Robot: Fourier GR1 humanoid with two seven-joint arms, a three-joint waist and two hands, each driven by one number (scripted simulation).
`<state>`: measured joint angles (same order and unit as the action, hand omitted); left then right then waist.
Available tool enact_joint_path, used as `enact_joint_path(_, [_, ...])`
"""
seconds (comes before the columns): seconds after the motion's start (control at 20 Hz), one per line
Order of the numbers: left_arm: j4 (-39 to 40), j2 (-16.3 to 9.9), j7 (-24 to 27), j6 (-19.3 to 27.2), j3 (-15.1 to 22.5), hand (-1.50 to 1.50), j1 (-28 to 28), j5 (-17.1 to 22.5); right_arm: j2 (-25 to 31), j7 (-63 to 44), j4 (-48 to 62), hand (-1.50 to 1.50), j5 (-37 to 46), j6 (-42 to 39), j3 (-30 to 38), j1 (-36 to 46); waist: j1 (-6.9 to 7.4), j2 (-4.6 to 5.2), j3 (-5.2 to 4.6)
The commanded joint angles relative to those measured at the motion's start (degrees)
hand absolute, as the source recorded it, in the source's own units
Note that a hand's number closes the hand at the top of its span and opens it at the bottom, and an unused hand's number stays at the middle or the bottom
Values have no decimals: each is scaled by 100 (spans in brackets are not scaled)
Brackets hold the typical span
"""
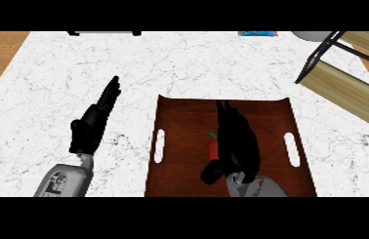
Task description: Pick the bell pepper from the tray and place it in the tiered shelf
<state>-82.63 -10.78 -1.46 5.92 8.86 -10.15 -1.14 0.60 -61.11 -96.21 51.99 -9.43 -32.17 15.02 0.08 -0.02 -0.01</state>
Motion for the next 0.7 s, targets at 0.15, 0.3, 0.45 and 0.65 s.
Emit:
enact_joint_path(0.15, [380,388,409,144,47,0,95,-362,-57,-530,26,-150,-72,-88,-41,51,-2,2,0])
enact_joint_path(0.3, [-16,52,100,-281,-230,0,87,-123,-58,-582,-1,-150,60,395,-622,-404,4,-3,1])
enact_joint_path(0.45, [49,38,56,-333,-347,0,-26,-177,-58,379,649,-150,61,226,341,-223,2,3,1])
enact_joint_path(0.65, [98,128,264,-354,-471,0,167,-196,-59,247,528,150,63,120,20,-491,0,1,1])
